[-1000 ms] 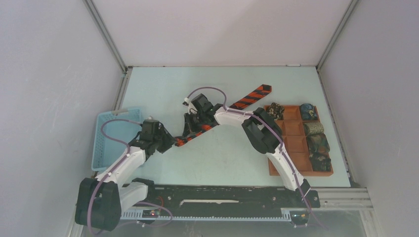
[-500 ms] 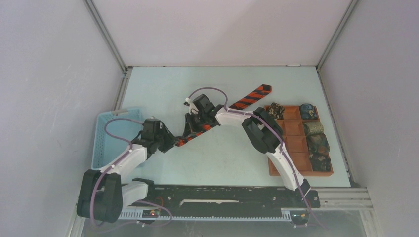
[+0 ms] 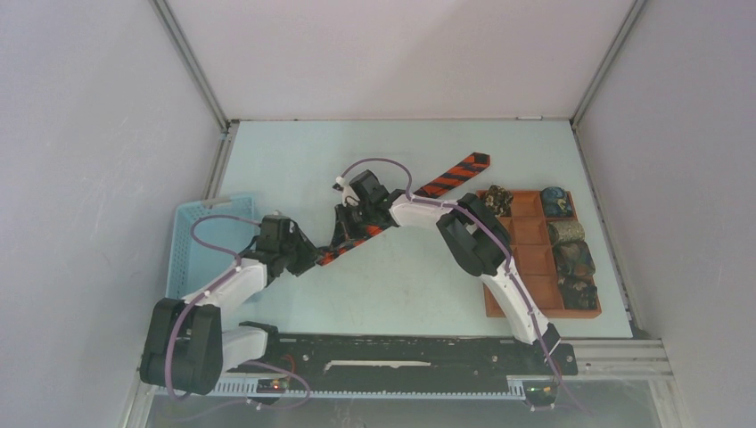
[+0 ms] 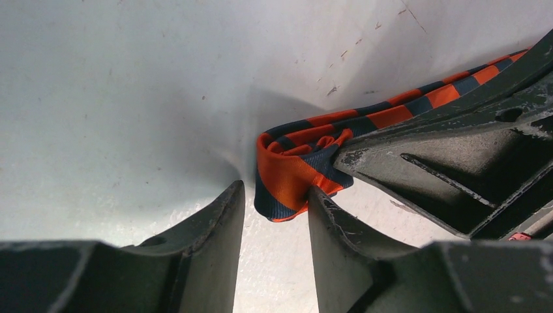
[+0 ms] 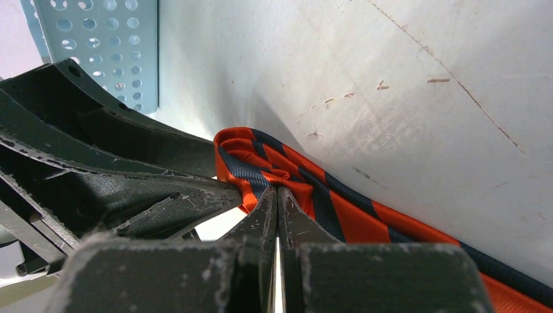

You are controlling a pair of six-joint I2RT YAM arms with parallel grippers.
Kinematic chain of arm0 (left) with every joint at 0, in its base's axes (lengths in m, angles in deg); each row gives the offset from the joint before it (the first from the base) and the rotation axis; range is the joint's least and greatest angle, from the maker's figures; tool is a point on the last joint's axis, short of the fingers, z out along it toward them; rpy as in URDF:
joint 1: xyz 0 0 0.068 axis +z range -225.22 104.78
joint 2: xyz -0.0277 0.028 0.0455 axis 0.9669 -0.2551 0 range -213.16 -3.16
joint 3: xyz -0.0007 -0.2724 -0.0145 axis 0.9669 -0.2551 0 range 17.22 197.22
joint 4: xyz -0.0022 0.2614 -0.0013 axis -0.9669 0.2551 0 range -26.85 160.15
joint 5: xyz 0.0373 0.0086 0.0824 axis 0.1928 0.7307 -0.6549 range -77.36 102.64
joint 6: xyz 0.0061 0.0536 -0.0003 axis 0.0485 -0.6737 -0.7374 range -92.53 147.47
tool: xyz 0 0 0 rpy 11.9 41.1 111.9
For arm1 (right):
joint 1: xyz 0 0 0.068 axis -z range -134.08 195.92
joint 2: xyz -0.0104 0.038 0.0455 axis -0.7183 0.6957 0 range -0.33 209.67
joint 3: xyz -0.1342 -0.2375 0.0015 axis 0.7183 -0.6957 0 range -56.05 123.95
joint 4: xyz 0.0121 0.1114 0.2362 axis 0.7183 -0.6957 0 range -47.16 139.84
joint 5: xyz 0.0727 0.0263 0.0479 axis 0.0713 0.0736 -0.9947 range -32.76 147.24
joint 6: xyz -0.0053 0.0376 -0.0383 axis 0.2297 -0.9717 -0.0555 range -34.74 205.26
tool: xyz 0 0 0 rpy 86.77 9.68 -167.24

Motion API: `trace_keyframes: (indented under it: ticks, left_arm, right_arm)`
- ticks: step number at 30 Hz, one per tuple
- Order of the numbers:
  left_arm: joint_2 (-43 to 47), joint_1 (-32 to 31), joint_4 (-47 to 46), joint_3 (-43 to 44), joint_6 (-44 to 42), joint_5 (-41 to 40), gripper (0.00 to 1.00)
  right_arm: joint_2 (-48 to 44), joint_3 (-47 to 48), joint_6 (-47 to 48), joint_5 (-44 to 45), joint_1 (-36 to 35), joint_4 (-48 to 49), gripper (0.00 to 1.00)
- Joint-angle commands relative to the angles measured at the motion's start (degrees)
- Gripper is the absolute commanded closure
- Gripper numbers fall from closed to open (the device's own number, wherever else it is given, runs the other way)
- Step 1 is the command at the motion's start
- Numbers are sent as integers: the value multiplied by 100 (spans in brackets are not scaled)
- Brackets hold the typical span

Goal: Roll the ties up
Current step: Roll the tie at the center of the board.

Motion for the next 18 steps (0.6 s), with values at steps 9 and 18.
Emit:
trace_keyframes:
  ticks: [9,18]
  left_arm:
    - [-232,-22,-136,21,174,120,56]
    - [-393,-97,-227,17,233,53,59]
  right_arm:
    - [73,-132,106,249,21,-155,100]
    - [88,-125,102,220,27,-136,100]
